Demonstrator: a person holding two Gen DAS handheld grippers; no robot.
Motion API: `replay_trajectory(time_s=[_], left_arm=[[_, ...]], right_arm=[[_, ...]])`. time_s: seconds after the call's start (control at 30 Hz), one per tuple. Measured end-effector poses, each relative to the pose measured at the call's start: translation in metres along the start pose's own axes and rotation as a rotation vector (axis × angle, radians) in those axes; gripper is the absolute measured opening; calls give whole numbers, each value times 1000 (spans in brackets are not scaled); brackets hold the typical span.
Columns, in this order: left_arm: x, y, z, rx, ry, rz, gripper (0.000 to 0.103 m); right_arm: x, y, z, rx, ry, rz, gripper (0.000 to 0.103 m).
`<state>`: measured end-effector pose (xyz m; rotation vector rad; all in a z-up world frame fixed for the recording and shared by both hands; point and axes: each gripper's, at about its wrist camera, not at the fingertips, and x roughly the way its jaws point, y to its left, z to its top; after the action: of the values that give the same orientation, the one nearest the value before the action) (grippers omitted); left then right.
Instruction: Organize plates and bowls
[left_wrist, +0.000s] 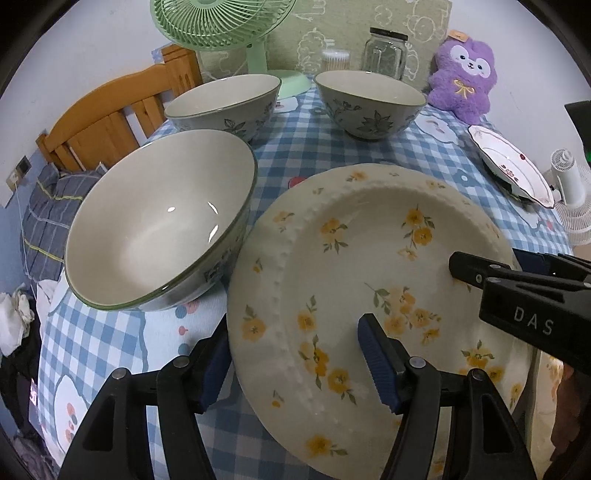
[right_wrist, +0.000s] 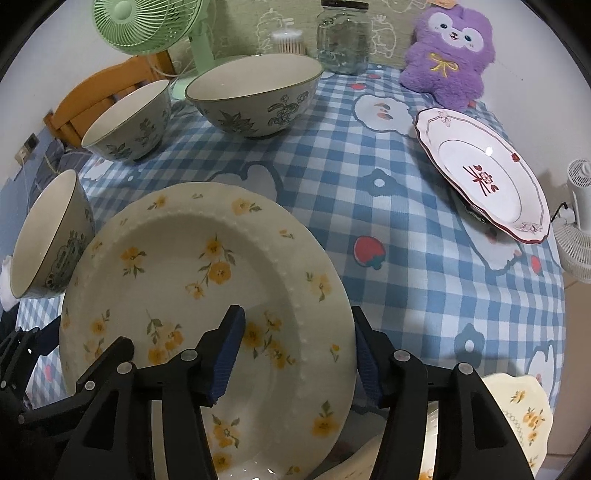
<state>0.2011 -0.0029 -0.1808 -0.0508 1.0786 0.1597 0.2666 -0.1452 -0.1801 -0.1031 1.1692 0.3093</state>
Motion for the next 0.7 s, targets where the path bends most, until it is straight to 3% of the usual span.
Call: replay_trajectory(time_s=[0.7], left_arm=[[-32,-14,12,26,-96,19,67]], right_arm=[[-40,-15,-6,66,-99,-4,56]])
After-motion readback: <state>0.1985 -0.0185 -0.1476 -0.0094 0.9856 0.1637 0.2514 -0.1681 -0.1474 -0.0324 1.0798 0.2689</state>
